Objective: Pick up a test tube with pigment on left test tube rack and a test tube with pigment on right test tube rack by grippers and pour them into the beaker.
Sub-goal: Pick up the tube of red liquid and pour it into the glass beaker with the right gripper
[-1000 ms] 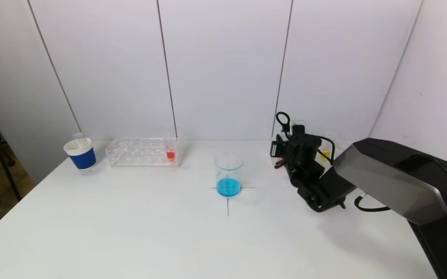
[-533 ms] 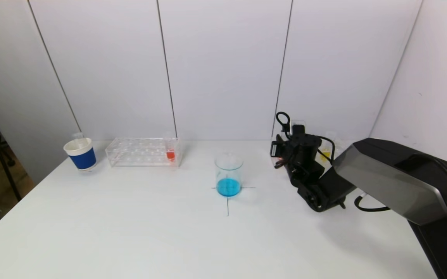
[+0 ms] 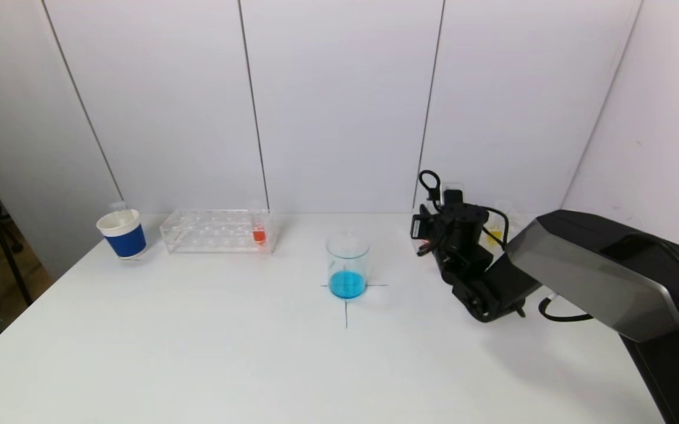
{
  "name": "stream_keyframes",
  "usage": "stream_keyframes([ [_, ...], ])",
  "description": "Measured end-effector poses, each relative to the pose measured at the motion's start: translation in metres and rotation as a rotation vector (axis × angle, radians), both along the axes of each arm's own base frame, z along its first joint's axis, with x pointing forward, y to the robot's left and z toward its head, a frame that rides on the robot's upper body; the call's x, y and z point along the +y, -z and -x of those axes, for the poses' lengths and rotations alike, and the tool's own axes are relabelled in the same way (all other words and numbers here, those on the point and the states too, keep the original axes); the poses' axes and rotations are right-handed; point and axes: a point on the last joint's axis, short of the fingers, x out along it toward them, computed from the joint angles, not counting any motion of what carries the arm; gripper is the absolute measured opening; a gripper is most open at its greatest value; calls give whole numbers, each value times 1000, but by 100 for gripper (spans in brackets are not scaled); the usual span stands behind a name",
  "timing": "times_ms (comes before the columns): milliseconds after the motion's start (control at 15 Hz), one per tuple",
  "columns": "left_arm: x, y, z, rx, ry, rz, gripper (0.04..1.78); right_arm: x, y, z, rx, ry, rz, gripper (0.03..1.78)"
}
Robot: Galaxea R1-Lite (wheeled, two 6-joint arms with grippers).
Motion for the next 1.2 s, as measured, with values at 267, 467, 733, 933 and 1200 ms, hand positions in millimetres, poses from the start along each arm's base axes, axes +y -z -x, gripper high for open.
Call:
stream_keyframes([
  [267,0,0,0,0,0,0,176,0,-15,2,-23,-3,35,51],
  [467,0,0,0,0,0,1,176,0,-29,4,-29,-6,45,51],
  [733,0,0,0,0,0,0,176,-1,-49,7,-37,-7,49,51],
  [933,0,0,0,0,0,0,176,-3,-71,11,-48,-12,51,51],
  [1200,0,0,0,0,0,1,176,-5,-109,16,-49,-20,53,51],
])
